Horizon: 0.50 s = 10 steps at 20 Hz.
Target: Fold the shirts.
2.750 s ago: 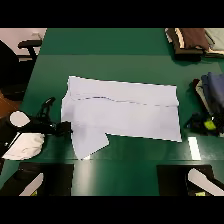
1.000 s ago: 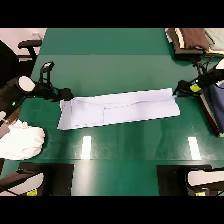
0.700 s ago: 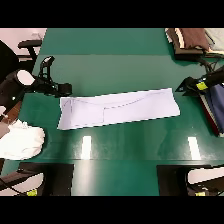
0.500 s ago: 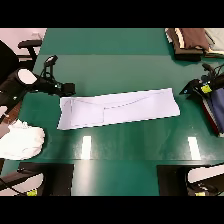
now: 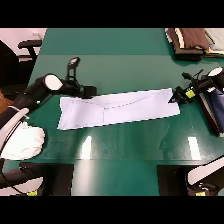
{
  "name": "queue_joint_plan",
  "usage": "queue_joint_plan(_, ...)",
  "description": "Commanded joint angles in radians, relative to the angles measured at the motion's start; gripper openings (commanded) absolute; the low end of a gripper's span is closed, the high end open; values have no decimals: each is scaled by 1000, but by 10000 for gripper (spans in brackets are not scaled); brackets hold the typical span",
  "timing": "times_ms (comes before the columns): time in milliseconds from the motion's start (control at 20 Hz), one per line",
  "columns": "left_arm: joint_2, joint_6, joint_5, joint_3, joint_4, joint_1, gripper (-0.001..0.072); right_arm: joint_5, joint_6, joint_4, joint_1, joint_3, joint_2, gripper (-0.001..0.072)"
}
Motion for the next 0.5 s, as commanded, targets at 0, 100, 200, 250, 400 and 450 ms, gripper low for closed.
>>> queue_joint_plan(0,-90,-14,53,47,-46,-75,24,-4,-26,13,27,0,10,16)
queue_joint_plan(100,-165,-13,51,111,-49,-110,24,-21,-43,101,10,0,74,16)
queue_joint_plan(200,-241,-13,50,180,-49,-148,24,-55,-43,213,-3,0,167,15)
queue_joint_plan(250,-282,-13,44,218,-48,-167,24,-71,-43,257,-3,0,215,15)
queue_joint_plan(400,-391,-13,4,317,-48,-216,24,-95,-43,315,34,3,349,15)
queue_joint_plan(450,-417,-13,-2,341,-48,-229,24,-109,-43,311,56,3,386,15)
